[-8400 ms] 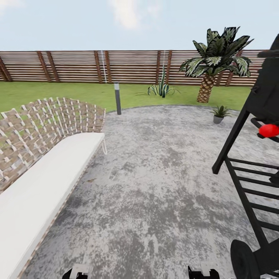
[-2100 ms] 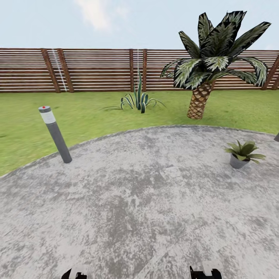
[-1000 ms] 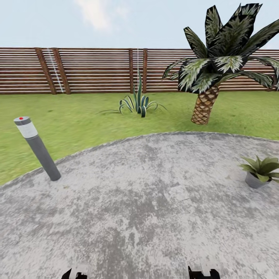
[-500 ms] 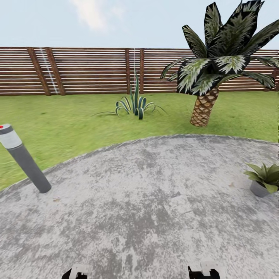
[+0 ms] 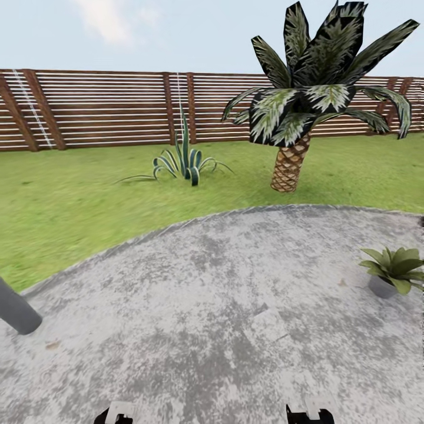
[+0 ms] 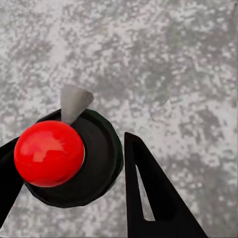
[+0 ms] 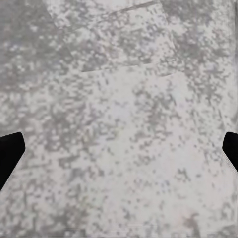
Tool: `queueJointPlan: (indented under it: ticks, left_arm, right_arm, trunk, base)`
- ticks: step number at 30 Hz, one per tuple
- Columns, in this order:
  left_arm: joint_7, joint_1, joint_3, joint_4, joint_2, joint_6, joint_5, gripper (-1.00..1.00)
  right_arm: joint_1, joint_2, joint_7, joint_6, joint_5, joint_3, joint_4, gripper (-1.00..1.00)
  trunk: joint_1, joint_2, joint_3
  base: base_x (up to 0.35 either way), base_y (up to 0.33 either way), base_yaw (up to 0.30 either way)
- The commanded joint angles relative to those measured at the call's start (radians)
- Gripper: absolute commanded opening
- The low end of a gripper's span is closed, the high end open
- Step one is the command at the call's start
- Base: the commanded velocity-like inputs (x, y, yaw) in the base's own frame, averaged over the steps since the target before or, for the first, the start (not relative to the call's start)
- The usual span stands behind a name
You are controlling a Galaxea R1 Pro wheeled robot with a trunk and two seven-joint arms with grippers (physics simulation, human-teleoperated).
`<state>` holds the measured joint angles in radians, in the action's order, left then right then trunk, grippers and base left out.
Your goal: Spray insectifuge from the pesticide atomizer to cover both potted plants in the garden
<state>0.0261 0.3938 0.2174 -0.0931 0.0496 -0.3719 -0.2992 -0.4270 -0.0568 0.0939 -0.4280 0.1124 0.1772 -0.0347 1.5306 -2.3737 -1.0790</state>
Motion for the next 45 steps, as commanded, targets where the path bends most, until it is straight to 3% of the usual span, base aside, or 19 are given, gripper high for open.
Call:
queueJointPlan:
  ticks: [1, 28, 45]
  left_arm:
    - [0.003, 0.0, 0.007, 0.001, 0.0, -0.004, -0.011, -1.0]
    - [0.003, 0.0, 0.007, 0.001, -0.001, -0.004, -0.011, -1.0]
    - [0.003, 0.0, 0.007, 0.001, -0.001, -0.004, -0.011, -1.0]
  right_arm:
    - [-0.001, 0.0, 0.001, -0.003, 0.01, 0.009, 0.001, 1.0]
    - [-0.001, 0.0, 0.003, -0.003, 0.01, 0.008, 0.001, 1.0]
    - [-0.001, 0.0, 0.003, -0.003, 0.01, 0.008, 0.001, 1.0]
  trunk:
    - [0.0, 0.0, -0.001]
    - [0.0, 0.0, -0.001]
    - [0.0, 0.0, -0.001]
  base:
    - [0.339, 0.124, -0.241]
    - [0.339, 0.122, -0.022]
    - [0.335, 0.147, -0.24]
